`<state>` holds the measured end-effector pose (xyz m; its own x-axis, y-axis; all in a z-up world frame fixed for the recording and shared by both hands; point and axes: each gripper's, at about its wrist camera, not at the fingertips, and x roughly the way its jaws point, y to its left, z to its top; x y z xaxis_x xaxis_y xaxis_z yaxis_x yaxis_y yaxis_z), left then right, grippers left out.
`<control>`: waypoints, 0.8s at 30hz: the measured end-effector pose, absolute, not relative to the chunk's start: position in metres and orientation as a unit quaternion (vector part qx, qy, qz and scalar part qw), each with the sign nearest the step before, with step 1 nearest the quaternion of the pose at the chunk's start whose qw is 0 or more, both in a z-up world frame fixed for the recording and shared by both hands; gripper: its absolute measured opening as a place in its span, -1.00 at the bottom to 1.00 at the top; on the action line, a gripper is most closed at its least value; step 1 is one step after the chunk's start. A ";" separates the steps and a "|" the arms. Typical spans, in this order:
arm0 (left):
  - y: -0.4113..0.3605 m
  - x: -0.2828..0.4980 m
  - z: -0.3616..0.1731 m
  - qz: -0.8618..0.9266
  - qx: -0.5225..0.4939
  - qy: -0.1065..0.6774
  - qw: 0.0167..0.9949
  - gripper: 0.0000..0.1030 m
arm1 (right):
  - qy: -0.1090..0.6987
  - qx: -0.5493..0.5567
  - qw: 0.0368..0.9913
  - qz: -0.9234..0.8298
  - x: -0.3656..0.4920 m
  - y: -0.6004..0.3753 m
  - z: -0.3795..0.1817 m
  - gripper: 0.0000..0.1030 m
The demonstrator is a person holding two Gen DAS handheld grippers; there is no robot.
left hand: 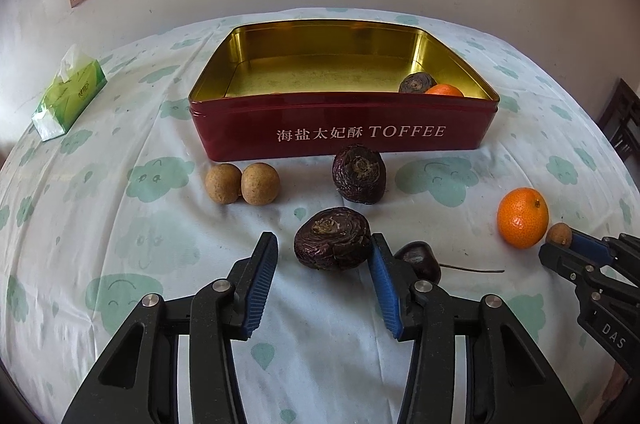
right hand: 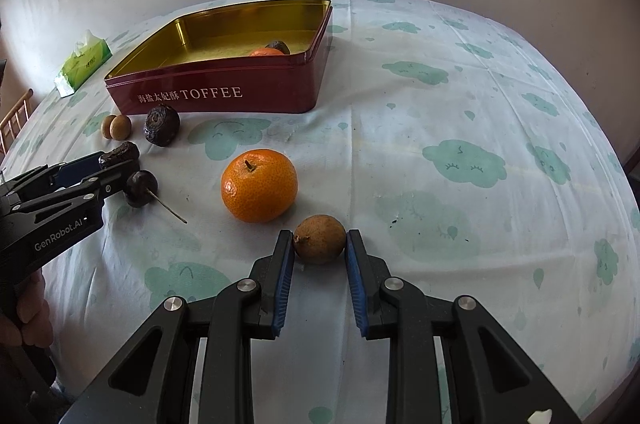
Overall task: Organize fruits
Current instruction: 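Close the left tool on the wrinkled dark dried fruit, then carry the brown fruit and dried fruit over the tin and lower them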
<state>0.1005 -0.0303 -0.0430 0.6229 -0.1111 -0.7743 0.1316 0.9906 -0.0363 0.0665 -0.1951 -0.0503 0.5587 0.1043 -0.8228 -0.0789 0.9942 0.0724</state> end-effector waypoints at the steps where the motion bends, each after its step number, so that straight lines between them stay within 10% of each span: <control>1: -0.031 0.100 -0.043 -0.070 0.011 0.429 0.901 -0.18 | 0.467 0.013 0.883 0.052 0.066 -0.195 -0.050 -0.52; 24: -0.029 0.086 -0.041 -0.075 0.008 0.431 0.899 -0.27 | 0.463 0.009 0.885 0.051 0.066 -0.194 -0.050 -0.53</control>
<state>0.0862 -0.0287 -0.0412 0.6167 -0.1273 -0.7768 0.1414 0.9887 -0.0498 0.0655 -0.1941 -0.0504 0.5660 0.0981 -0.8185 -0.0818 0.9947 0.0627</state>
